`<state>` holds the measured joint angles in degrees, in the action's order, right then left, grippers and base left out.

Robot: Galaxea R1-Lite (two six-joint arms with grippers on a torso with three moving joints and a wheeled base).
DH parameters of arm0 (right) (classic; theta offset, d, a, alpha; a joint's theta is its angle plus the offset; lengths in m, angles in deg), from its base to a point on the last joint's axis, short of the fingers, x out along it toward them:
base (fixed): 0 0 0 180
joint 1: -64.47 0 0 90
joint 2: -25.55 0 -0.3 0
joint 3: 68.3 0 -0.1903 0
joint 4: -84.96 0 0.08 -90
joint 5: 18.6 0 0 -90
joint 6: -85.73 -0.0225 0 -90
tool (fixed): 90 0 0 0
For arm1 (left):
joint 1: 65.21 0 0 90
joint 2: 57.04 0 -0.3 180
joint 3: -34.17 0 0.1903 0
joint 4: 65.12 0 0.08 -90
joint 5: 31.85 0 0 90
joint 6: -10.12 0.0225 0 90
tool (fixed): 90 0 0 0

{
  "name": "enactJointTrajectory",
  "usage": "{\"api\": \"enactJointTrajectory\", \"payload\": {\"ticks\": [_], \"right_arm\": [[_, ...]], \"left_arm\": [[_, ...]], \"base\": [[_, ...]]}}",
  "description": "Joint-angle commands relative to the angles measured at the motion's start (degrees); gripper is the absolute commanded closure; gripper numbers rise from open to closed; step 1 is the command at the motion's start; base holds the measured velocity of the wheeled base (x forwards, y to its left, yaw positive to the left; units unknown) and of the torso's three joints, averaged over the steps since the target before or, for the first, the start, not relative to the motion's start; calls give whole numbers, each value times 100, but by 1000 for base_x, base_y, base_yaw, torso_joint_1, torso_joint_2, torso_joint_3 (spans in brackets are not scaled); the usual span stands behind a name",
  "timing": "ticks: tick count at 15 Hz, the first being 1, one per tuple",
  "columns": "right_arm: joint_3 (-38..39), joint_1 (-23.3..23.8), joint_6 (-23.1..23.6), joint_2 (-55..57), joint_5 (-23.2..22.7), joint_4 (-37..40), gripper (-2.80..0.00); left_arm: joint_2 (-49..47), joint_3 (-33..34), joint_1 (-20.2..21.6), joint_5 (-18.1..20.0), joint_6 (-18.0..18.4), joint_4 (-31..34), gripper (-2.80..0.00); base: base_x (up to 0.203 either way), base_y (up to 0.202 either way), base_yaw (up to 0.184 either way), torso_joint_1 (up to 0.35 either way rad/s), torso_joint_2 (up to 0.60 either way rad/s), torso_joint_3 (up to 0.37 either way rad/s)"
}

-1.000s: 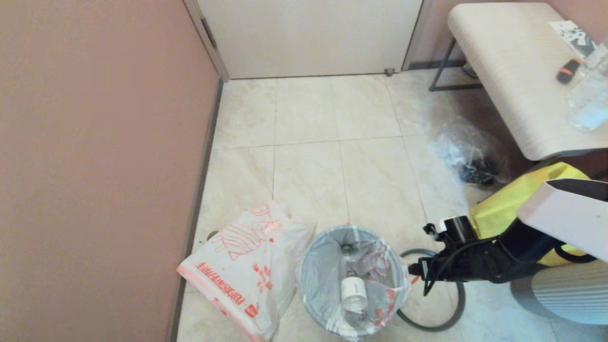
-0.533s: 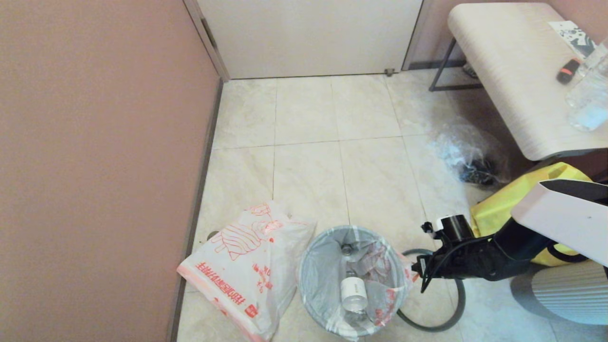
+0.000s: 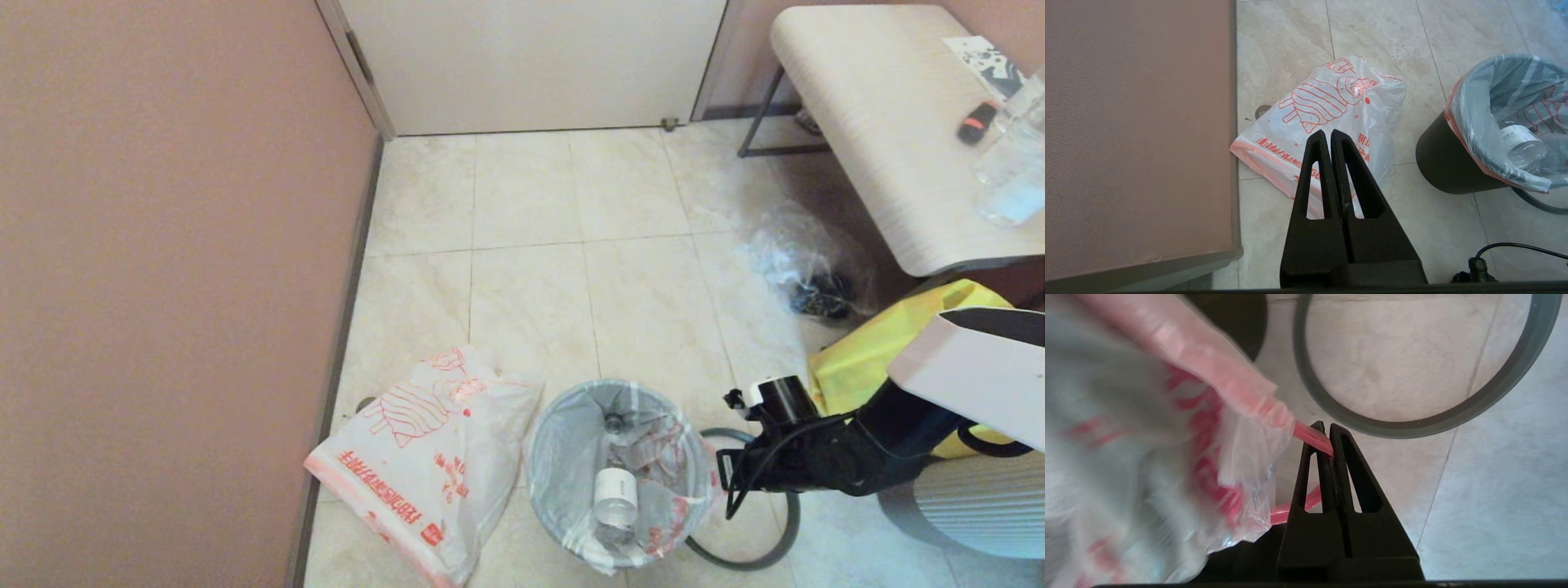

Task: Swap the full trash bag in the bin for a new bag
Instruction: Place the trash bag on the floor

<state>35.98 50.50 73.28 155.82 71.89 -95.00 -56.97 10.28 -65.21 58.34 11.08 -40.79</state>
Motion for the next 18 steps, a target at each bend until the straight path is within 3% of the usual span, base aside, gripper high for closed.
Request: {"api": "enactJointTrajectory", "payload": {"ticks": [1, 7, 13, 18], "right_arm": [[119, -109, -49, -306, -5, -15, 0], [471, -573, -408, -959, 54, 29, 0], [661, -633, -425, -1298, 202, 24, 0], [591, -966, -443, -1355, 180, -15, 0]], "left_arm": [[-7, 0, 0, -2, 0, 0, 0], [-7, 0, 0, -2, 0, 0, 0], [-7, 0, 0, -2, 0, 0, 0], [-7, 0, 0, -2, 0, 0, 0]], "base": [[0, 0, 0, 0, 0, 0], [0, 0, 0, 0, 0, 0], [0, 0, 0, 0, 0, 0], [0, 0, 0, 0, 0, 0]]}}
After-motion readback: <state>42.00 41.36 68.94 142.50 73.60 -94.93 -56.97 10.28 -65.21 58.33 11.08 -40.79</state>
